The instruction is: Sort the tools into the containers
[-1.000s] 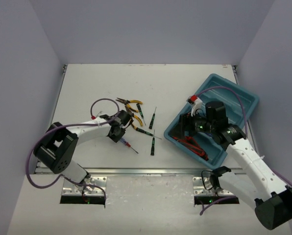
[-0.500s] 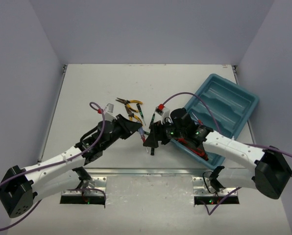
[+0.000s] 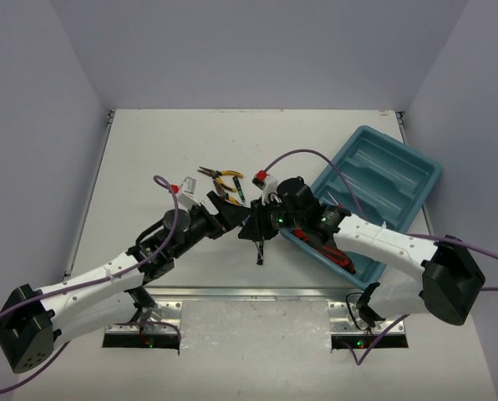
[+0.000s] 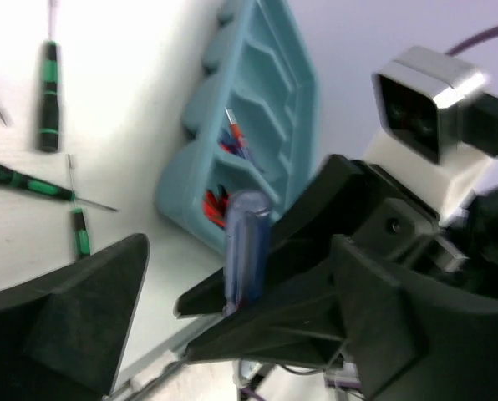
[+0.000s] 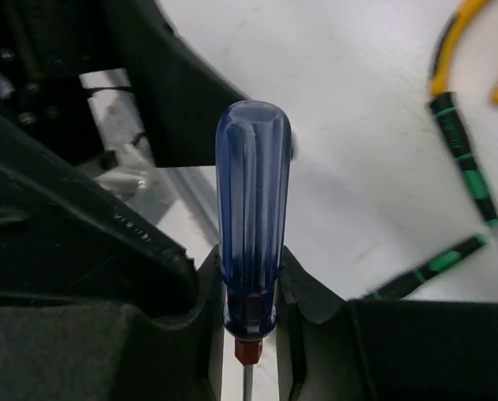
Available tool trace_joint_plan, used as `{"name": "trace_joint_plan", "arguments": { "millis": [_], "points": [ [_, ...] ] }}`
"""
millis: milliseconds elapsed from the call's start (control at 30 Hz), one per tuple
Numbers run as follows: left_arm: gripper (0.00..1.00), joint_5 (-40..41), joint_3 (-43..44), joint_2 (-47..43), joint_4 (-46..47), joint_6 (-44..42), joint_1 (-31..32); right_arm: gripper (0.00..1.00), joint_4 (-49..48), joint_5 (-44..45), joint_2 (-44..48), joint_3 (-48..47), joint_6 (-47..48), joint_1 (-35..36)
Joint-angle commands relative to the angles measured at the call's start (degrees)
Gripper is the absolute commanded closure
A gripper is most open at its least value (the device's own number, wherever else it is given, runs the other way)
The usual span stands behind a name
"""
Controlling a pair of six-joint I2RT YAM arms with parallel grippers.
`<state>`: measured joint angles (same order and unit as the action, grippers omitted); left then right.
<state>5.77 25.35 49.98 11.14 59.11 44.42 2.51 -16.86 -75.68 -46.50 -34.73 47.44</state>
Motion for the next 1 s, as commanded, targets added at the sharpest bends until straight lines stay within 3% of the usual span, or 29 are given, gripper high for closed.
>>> {"name": "trace_joint_plan", "arguments": {
  "millis": [0, 100, 200, 333, 433, 533, 633, 867, 900, 933, 967],
  "points": [
    [0.00, 16.28, 14.13, -0.84, -26.20, -3.40, -0.25, 1.00, 16.02, 15.06, 5.49, -5.61, 16.10, -4.90],
    [0.00, 22.71, 16.87, -2.81, -36.21, -3.94, -2.72, 1.00, 25.47, 23.34, 7.91, -6.72, 22.96, -9.67],
    [0.00, 22.22, 15.87, -5.44, -36.61, -6.80, -5.28, 1.00, 31.50, 32.66, 9.87, -5.19, 32.57, -16.43],
    [0.00, 18.83, 15.02, -4.87, -36.02, -9.73, -5.87, 1.00, 27.65, 38.80, 11.91, 0.94, 52.76, -19.95],
    [0.00, 15.25, 14.90, -3.05, -34.96, -11.12, -5.93, 1.00, 22.64, 39.03, 11.70, 3.09, 62.12, -24.89],
    [0.00, 13.48, 14.77, -1.99, -34.94, -12.31, -5.93, 1.00, 22.36, 36.06, 8.22, 1.07, 65.41, -31.05],
    [0.00, 12.69, 14.37, -1.94, -35.19, -13.02, -5.93, 0.96, 22.36, 37.32, 5.28, 0.59, 66.18, -31.95],
    [0.00, 13.56, 14.72, -2.75, -37.13, -14.11, -5.87, 0.57, 27.56, 36.60, 1.06, -2.88, 60.11, -32.12],
    [0.00, 14.10, 14.70, -3.12, -37.30, -14.11, -5.93, 0.47, 28.36, 36.47, 1.24, -3.37, 59.72, -32.06],
    [0.00, 14.57, 14.62, -3.30, -37.38, -14.11, -5.91, 0.29, 28.43, 36.24, 1.81, -3.76, 59.24, -32.08],
    [0.00, 14.71, 14.55, -3.26, -37.25, -14.13, -5.84, 0.05, 28.45, 36.10, 2.45, -4.03, 58.72, -32.12]
  ]
}}
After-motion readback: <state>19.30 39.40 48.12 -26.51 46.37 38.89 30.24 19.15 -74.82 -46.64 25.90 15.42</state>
